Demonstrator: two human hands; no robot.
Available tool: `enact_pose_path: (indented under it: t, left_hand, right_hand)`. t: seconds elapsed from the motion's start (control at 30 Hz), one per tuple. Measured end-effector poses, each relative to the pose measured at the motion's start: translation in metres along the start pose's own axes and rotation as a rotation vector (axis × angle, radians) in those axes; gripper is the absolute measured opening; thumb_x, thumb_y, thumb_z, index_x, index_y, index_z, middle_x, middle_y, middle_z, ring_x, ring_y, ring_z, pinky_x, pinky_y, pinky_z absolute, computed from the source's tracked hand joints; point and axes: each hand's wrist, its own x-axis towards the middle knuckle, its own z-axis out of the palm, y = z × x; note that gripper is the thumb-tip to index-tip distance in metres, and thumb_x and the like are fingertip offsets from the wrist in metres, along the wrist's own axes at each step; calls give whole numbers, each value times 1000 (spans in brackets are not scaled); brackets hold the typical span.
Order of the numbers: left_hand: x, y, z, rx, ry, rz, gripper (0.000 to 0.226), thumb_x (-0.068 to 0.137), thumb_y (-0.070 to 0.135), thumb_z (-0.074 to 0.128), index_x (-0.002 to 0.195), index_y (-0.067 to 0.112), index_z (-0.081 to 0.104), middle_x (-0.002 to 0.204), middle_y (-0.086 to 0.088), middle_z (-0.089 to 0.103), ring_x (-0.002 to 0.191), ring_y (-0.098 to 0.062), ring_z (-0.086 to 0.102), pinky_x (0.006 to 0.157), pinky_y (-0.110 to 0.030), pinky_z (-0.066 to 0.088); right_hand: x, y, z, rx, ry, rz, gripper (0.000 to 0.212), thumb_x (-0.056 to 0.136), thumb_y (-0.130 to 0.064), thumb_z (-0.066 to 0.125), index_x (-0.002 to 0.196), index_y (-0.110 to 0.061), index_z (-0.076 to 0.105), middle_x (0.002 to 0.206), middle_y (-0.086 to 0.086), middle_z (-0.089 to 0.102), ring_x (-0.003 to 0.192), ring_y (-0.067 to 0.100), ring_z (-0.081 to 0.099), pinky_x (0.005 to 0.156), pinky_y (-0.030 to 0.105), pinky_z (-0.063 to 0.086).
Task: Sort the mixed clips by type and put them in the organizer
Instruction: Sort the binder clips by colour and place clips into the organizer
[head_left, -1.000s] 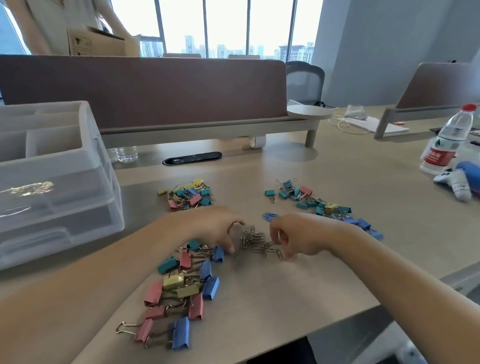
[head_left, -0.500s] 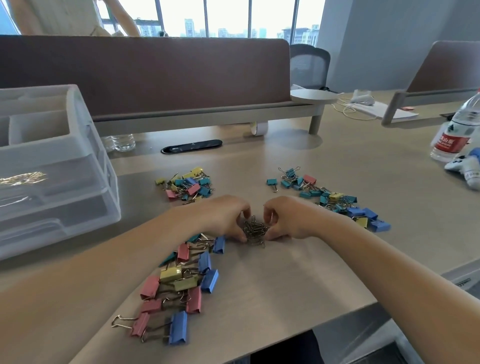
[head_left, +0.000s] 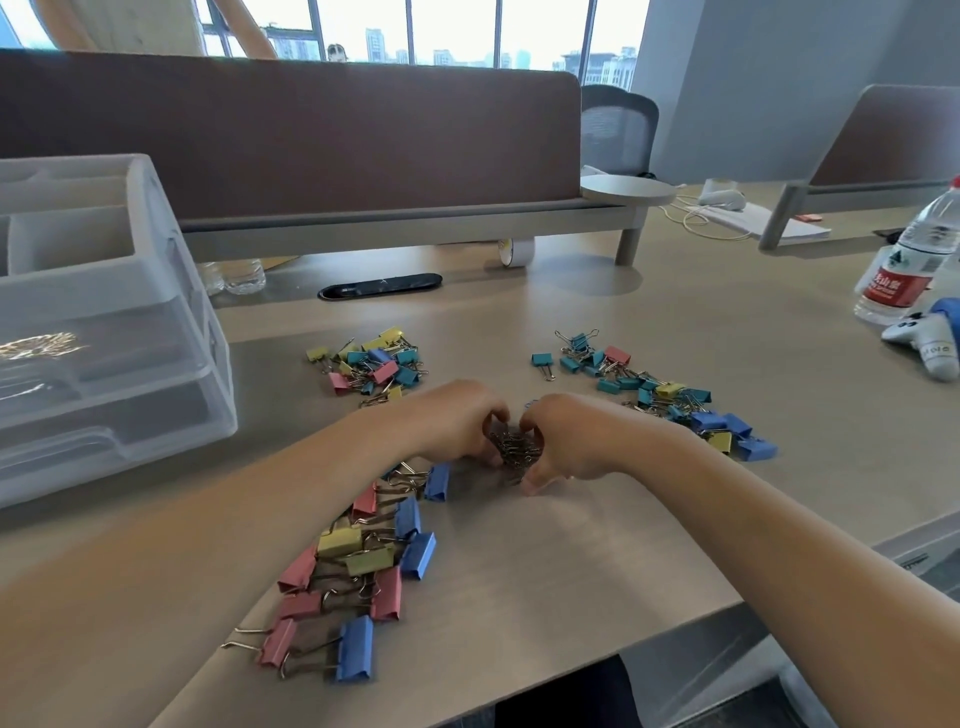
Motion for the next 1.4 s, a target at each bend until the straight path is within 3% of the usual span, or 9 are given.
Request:
enact_pose_path:
  t: [0.13,0.27,0.33,0.47,0.67,0.8,0.9,1.1,1.4]
  left_hand:
    - [-4,1,1,-46,33,-11,43,85,31,73,125,21,60,113,3,62,95,-15,54,77,-27,41]
    - [-6,5,2,-58,44,-28,34,85,29,73,116,20,63,109,1,62,92,-16,55,65,-24,38]
    - [-6,8,3,-61,30,-35,27,87,28,70,112,17,67,106,-2,65,92,-21,60,59,-21,38]
    - [-7,13,5,-72,29,-43,23,89,24,66,109,14,70,101,-9,69,91,-27,64,60,-24,44]
    - [-7,17,8,-124,38,-69,19,92,17,61,108,10,69,98,-12,68,81,-25,61,54,-22,39]
    - [-9,16,10,-137,51,-70,17,91,15,59,103,9,70,93,-13,68,80,-27,63,62,-29,46]
    - [-10,15,11,-157,75,-65,16,90,14,60,102,8,70,91,-13,67,76,-24,60,59,-27,45]
    - [-12,12,11,-250,130,-57,20,92,14,60,107,13,73,99,-8,72,86,-22,66,64,-23,47]
    - [-13,8,5,-263,199,-44,18,91,15,62,103,19,75,84,-1,73,73,-17,68,53,-16,43]
  right_hand:
    - [0,-2,-3,48,35,-5,60,77,-44,78,125,-12,61,110,3,65,92,22,60,71,29,45]
    - [3,-3,0,74,73,-10,33,77,-36,78,99,-12,71,94,5,69,86,25,63,56,27,40]
    - [5,-4,1,65,72,-13,23,77,-33,76,87,-12,73,84,6,71,81,25,65,55,27,41]
    - [9,-4,2,48,63,-11,17,75,-30,74,76,-13,74,76,5,72,77,26,68,60,29,49]
    - [2,-8,0,38,66,-9,16,79,-25,69,83,-10,75,83,9,71,71,27,63,51,25,38]
    - [0,-10,3,68,98,6,14,80,-17,64,86,-7,72,84,11,69,71,28,61,49,26,38]
    - [-3,-10,3,94,126,8,15,82,-15,61,89,-7,72,85,11,70,72,27,61,48,25,37]
    - [-4,-5,5,225,168,33,15,85,-13,61,93,-11,74,83,6,73,79,25,69,63,29,51]
    - [0,-2,4,286,228,23,11,87,-14,61,88,-18,72,75,2,73,72,18,70,66,29,55]
